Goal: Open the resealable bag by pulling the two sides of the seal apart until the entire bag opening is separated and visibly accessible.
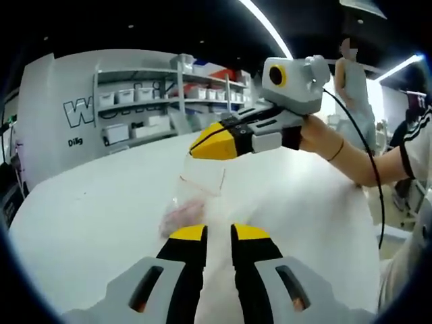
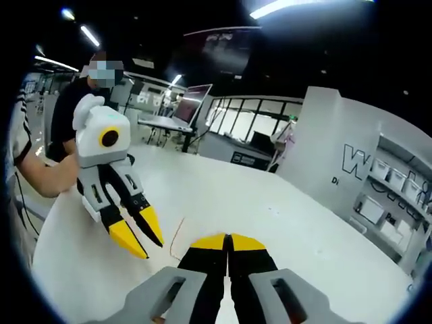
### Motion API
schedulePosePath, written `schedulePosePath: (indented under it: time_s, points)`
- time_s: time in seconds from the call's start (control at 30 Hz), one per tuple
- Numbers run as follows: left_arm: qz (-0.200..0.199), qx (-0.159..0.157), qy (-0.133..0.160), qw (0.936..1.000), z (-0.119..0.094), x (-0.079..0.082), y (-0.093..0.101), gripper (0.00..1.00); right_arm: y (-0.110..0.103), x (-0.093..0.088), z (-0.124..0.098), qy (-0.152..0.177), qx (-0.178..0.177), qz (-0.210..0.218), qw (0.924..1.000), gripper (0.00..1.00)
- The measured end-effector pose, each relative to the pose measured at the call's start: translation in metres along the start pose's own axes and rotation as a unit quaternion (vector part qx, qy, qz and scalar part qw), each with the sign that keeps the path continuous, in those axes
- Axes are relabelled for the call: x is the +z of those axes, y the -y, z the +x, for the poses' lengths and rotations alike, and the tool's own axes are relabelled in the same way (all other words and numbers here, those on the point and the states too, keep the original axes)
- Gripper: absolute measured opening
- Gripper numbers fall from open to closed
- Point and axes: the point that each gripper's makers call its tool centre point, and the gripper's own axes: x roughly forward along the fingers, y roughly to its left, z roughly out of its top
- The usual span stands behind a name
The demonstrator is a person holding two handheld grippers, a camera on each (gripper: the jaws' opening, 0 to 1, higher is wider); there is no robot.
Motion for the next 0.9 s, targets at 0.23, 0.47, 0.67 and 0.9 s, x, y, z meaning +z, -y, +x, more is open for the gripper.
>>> schedulePosePath:
  time_s: [0.23,0.47,0.67,0.9]
  points:
    - [0.0,0.003,0.001,1.0,0.0,0.0,-0.002,0.16,0.006,0.002,0.0,0.004,-0.005,0.004,1.0,0.0]
    - [0.0,0.005,0.003,1.0,0.0,0.001,-0.003,0.18,0.014,0.008,0.002,0.004,-0.011,-0.008,0.9999,0.0]
    - [0.003,0.008,0.002,1.0,0.0,0.001,-0.004,0.2,0.023,0.013,0.01,0.002,-0.017,-0.018,0.9997,0.0]
    - [0.002,0.009,0.002,1.0,0.0,0.001,-0.004,0.2,0.031,0.013,0.017,0.0,-0.026,-0.019,0.9995,0.0]
